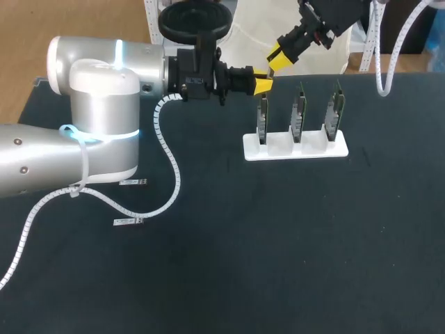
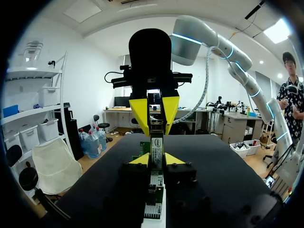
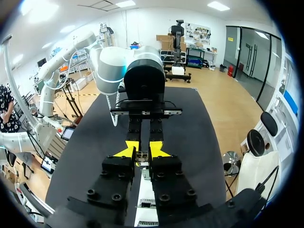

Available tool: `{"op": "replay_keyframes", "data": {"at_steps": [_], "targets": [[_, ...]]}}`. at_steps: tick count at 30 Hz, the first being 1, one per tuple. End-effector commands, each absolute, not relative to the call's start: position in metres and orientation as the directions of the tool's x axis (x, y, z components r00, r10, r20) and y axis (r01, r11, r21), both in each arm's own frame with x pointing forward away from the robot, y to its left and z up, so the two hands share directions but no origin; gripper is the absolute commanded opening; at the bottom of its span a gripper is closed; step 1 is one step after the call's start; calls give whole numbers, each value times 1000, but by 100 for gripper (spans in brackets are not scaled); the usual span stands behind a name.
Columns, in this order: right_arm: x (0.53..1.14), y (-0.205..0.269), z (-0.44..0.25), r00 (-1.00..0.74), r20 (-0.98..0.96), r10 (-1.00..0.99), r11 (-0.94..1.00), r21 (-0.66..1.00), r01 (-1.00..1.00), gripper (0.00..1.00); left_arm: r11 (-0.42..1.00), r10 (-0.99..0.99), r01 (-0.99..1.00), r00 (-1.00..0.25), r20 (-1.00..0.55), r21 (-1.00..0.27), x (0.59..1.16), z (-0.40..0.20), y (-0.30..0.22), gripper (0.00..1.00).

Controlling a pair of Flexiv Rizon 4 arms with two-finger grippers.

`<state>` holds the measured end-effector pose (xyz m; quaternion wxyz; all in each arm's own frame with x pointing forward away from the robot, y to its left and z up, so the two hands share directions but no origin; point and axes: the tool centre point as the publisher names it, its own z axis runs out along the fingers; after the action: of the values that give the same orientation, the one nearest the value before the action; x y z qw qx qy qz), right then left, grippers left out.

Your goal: Pick up the optical module with the left hand, and insert it into the network port with the right hand.

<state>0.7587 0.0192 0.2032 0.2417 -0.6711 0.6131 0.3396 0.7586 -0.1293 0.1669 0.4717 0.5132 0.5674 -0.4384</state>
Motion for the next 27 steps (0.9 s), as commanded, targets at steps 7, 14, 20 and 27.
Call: {"op": "replay_keyframes", "data": {"at_steps": [7, 14, 20, 27], "targets": [[752, 14, 204, 20, -759, -651, -121, 77, -990, 0, 96, 163, 995, -24, -986, -8, 757, 166, -129, 100], [751, 13, 205, 18, -764, -645, -113, 72, -991, 0, 96, 163, 995, -24, -986, -8, 757, 166, -129, 100], [749, 12, 204, 16, -764, -645, -111, 73, -991, 0, 105, 193, 994, 20, -981, 41, 756, 176, -116, 100], [749, 12, 204, 19, -766, -643, -113, 70, -991, 0, 112, 305, 990, 48, -951, 86, 755, 177, -98, 100]]}}
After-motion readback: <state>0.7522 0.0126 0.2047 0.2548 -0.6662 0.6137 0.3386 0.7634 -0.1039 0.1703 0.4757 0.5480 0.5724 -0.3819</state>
